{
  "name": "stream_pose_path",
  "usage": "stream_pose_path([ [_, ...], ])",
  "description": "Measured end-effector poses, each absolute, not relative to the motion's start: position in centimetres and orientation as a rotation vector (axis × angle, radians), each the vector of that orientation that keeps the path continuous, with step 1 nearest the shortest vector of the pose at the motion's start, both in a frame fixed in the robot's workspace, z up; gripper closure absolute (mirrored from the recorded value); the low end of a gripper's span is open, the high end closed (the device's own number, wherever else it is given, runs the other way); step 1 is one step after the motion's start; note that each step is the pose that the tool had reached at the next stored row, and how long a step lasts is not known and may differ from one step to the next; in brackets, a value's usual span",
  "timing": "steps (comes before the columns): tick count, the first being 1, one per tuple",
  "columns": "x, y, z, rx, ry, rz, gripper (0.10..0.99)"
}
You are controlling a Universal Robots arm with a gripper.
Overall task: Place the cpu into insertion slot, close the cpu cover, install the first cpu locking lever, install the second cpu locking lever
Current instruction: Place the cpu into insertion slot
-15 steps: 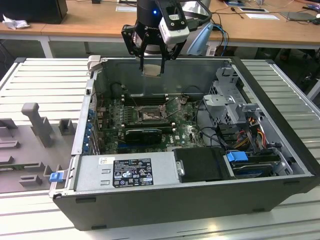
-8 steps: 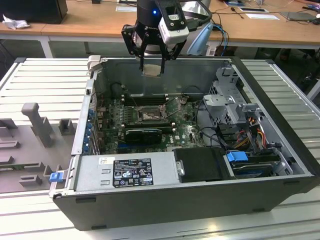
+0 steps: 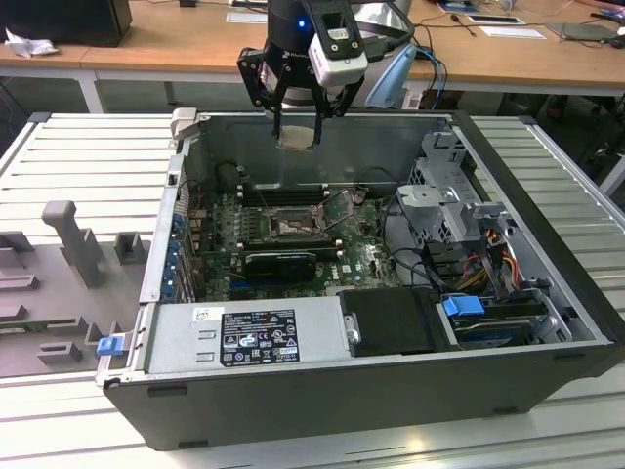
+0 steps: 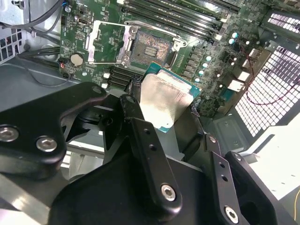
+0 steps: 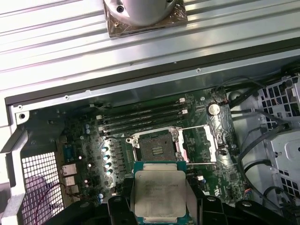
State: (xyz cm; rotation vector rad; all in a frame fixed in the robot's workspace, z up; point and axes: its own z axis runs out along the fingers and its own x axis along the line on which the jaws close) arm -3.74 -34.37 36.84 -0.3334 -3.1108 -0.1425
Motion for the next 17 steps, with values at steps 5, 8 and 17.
stream_pose_path([
  [5, -3.74, -34.37, 36.83, -0.349, -3.109, -0.143, 0.557],
  [8, -3.74, -34.37, 36.83, -0.361, -3.109, -0.143, 0.557],
  [17, -3.74, -34.37, 36.72, -0.580, -3.082, -0.143, 0.557],
])
